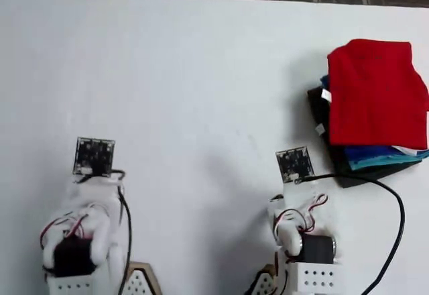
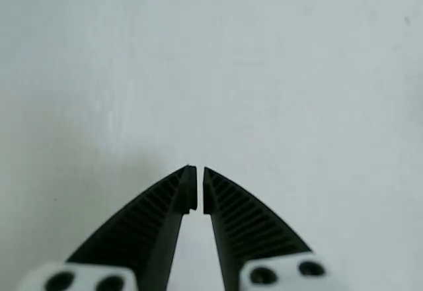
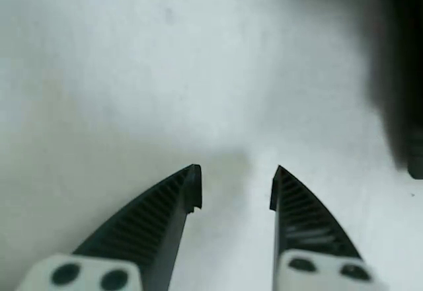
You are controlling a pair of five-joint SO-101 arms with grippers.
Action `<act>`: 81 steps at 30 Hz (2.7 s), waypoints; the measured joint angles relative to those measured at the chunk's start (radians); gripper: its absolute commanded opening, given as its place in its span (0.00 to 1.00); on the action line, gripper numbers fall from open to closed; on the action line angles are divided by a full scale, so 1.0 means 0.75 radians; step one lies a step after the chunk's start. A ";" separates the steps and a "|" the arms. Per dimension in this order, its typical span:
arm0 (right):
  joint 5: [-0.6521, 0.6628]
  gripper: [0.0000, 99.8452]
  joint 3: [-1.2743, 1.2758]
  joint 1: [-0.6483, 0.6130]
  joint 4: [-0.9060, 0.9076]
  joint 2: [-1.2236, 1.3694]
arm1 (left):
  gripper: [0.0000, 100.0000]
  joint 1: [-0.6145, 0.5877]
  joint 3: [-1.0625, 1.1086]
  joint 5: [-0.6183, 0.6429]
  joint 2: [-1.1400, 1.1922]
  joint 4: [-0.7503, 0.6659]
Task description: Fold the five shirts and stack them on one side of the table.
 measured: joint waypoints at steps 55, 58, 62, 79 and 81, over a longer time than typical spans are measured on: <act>-0.221 0.18 0.000 -0.051 0.000 0.000 | 0.08 0.213 0.297 0.170 0.000 -0.090; -0.221 0.18 0.000 -0.051 0.000 0.000 | 0.08 0.213 0.297 0.170 0.000 -0.090; -0.221 0.18 0.000 -0.051 0.000 0.000 | 0.08 0.213 0.297 0.170 0.000 -0.090; -0.221 0.18 0.000 -0.051 0.000 0.000 | 0.08 0.213 0.297 0.170 0.000 -0.090; -0.221 0.18 0.000 -0.051 0.000 0.000 | 0.08 0.213 0.297 0.170 0.000 -0.090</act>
